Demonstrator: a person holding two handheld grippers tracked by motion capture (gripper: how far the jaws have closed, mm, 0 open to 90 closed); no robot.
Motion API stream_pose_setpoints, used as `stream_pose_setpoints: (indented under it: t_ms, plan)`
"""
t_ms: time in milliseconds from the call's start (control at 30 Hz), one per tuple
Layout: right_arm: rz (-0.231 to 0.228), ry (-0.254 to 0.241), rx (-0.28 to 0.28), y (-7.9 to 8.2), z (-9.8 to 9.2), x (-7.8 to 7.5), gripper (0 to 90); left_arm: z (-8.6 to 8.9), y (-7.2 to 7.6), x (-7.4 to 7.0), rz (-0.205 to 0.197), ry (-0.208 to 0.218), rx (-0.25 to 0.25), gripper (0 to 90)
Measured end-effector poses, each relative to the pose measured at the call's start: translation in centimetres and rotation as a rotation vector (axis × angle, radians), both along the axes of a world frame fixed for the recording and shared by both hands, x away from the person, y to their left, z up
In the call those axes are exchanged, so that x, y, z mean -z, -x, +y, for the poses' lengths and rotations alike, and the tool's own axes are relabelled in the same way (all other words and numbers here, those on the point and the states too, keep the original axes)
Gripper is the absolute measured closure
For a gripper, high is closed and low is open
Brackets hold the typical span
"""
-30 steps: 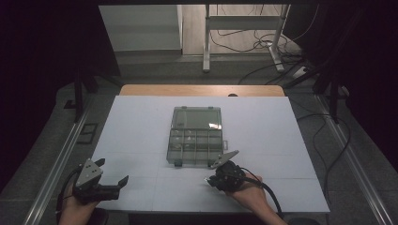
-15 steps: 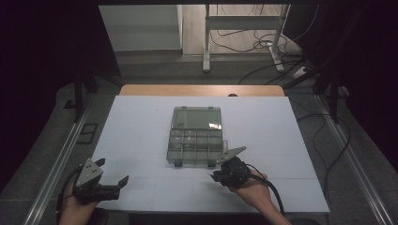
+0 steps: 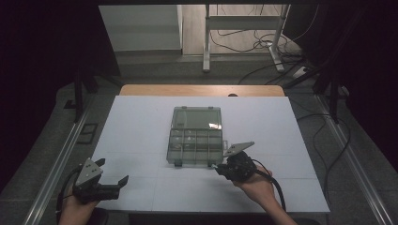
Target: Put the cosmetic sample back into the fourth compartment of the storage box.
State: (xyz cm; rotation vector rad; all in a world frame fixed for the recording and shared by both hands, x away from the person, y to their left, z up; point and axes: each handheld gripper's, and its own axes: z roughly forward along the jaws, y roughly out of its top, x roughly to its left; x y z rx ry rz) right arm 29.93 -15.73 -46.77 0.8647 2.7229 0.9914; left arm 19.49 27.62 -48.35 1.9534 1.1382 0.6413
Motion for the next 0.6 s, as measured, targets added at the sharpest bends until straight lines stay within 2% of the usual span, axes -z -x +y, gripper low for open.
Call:
stream_pose_setpoints:
  t_ms: [600]
  plan:
    - [0.0,-0.049,0.027,-1.6,-0.8,-0.6,79.6,-0.1,0.0,0.0,0.002,-0.013,0.002,0.4]
